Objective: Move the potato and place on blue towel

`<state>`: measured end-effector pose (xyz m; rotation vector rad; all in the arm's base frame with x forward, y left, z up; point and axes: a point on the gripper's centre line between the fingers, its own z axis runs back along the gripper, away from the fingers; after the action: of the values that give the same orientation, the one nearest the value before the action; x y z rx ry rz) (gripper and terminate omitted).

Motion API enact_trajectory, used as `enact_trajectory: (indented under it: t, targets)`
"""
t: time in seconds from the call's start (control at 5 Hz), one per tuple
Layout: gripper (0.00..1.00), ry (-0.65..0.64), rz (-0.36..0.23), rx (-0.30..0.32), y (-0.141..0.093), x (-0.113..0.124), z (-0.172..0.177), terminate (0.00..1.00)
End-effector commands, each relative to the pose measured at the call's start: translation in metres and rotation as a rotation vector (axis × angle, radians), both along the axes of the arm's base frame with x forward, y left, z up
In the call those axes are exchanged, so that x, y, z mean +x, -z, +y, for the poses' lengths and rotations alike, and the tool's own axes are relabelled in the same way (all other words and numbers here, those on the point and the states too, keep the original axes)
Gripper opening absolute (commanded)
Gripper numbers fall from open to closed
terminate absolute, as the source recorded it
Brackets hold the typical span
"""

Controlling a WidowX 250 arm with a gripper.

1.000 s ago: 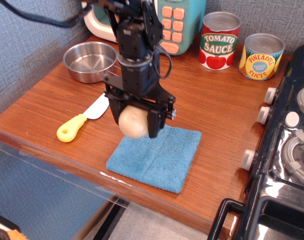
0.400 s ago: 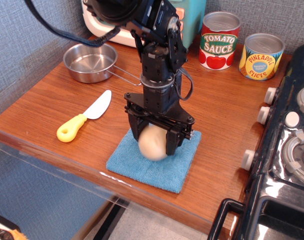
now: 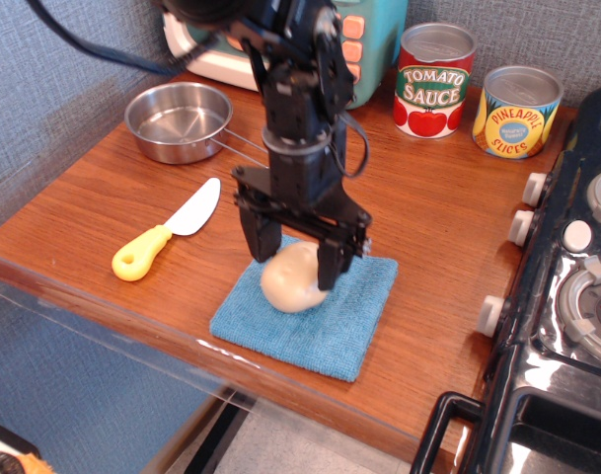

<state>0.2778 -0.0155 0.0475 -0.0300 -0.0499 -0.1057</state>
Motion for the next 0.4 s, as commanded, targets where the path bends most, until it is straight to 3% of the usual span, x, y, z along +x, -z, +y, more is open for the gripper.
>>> enact_trajectory:
  t: [0.0,0.2]
  targets:
    - [1.0,-0.077,-0.12,-0.01,-0.076,0.019,0.031,0.0]
    - [1.0,-0.1,-0.082,-0.001,-0.07,0.021,0.046,0.0]
